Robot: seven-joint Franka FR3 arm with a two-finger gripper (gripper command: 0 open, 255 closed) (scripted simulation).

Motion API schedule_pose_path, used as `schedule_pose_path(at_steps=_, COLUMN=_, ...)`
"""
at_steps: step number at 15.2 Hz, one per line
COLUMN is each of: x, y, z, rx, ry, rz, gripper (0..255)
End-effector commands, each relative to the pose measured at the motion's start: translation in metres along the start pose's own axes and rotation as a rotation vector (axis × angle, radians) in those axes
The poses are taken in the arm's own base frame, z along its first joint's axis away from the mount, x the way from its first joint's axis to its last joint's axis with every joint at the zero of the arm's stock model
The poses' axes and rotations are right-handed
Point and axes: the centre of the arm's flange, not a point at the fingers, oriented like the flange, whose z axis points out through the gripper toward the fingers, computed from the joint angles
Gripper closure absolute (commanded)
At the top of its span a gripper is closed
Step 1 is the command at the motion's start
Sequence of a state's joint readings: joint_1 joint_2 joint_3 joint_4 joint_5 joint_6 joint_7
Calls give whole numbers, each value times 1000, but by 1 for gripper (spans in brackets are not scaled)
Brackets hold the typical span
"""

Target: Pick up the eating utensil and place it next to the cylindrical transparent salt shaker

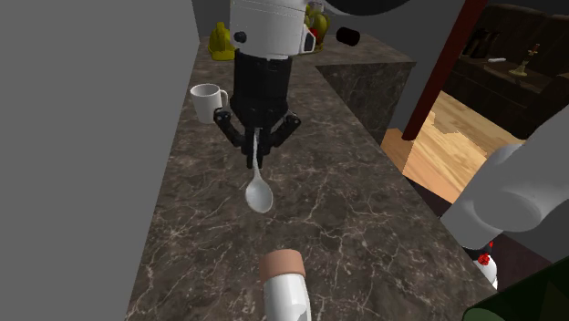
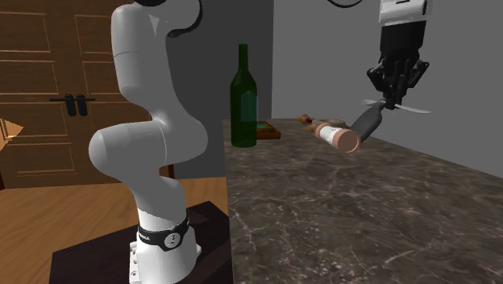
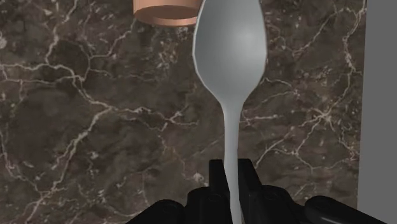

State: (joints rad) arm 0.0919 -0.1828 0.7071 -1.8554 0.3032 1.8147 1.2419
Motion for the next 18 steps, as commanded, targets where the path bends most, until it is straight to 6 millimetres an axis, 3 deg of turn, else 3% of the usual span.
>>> schedule_pose_path(at_steps=1, x=-12, y=-23, z=8, rx=2, ry=-1, rz=2, gripper=255)
schedule_pose_path(at_steps=7, x=-56, y=-95, z=25, rx=2, ry=-1, rz=2, gripper=255)
schedule_pose_path(at_steps=18, x=-48, y=-86, z=82, rx=2, ry=-1, rz=2, gripper=255)
